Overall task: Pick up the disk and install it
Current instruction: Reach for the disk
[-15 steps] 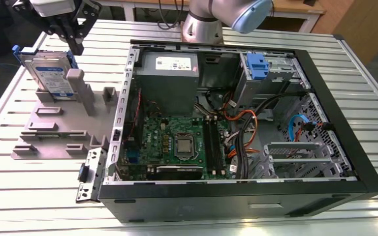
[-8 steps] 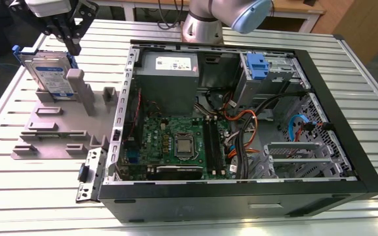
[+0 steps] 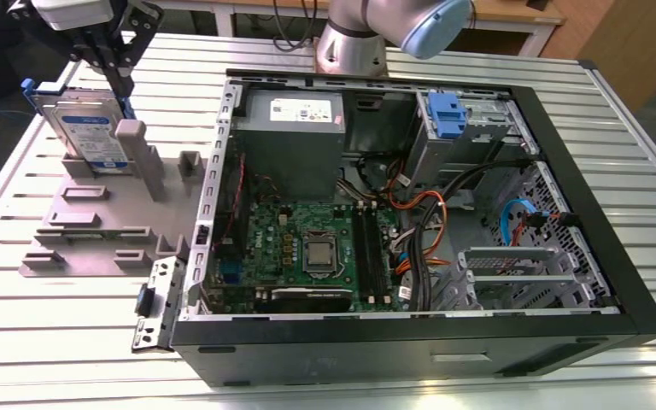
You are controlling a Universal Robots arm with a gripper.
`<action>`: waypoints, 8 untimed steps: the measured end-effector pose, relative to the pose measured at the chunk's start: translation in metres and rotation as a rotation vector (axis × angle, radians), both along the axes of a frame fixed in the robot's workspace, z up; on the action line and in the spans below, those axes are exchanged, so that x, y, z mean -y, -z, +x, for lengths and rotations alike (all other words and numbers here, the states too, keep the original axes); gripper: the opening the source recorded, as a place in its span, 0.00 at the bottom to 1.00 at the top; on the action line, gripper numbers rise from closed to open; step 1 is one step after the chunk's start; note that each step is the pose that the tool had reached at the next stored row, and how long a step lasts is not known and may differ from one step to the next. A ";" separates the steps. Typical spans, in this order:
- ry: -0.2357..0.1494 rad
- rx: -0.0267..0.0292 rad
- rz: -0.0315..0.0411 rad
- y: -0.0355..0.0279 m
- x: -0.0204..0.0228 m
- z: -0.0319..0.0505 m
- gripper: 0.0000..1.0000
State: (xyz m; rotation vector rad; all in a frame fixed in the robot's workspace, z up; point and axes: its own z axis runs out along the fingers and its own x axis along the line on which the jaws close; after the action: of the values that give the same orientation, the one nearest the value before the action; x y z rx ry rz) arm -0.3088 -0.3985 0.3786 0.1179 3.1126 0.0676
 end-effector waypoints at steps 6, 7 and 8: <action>0.000 0.0000 0.0000 0.0007 0.0000 -0.0054 0.11; 0.000 0.0000 0.0000 0.0008 0.0000 -0.0063 0.11; 0.000 0.0000 0.0000 0.0010 0.0000 -0.0073 0.11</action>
State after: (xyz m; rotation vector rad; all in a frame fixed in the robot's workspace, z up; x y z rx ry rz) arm -0.3161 -0.3985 0.3776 0.1180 3.1125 0.0677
